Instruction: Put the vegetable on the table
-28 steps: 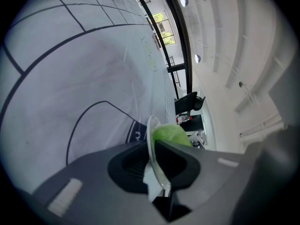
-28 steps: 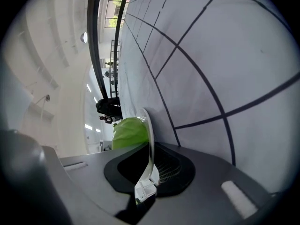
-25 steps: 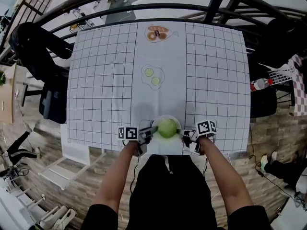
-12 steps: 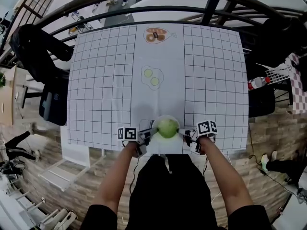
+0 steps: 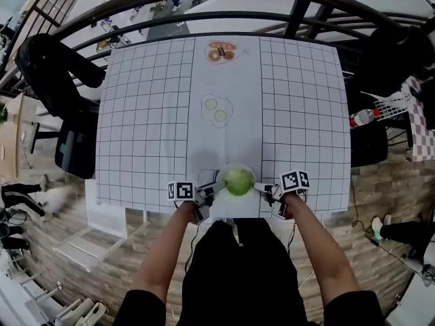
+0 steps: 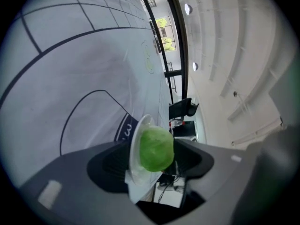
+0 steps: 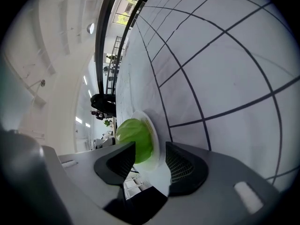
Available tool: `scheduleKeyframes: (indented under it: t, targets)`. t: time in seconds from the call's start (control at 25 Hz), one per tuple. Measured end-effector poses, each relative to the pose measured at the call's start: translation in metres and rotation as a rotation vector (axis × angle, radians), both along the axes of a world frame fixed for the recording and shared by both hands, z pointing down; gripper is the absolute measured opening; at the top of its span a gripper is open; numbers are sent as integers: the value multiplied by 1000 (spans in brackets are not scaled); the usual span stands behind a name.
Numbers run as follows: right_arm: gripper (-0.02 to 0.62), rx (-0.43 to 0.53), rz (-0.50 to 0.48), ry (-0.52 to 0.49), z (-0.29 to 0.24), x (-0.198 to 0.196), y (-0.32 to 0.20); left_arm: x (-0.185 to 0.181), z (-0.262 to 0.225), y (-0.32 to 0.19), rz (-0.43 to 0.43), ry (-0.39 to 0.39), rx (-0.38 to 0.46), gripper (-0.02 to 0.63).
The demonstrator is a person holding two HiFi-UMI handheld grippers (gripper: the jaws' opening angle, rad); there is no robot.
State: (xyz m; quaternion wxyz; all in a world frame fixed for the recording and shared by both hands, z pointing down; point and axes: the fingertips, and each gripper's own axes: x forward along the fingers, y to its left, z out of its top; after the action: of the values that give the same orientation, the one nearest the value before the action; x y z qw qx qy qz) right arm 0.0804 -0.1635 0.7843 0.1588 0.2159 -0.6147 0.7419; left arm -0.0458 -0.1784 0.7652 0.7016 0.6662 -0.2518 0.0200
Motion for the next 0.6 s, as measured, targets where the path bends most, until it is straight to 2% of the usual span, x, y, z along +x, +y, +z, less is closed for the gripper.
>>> scheduleKeyframes:
  t: [0.08, 0.4, 0.6]
  targets:
    - [198, 1, 8, 7, 0, 1, 1, -4, -2, 1, -14, 2, 9, 287]
    - [206, 15, 7, 19, -3, -2, 5, -28, -7, 13, 27, -51, 25, 298]
    - [204, 48, 39, 16, -19, -5, 7, -27, -22, 21, 70, -69, 68, 296]
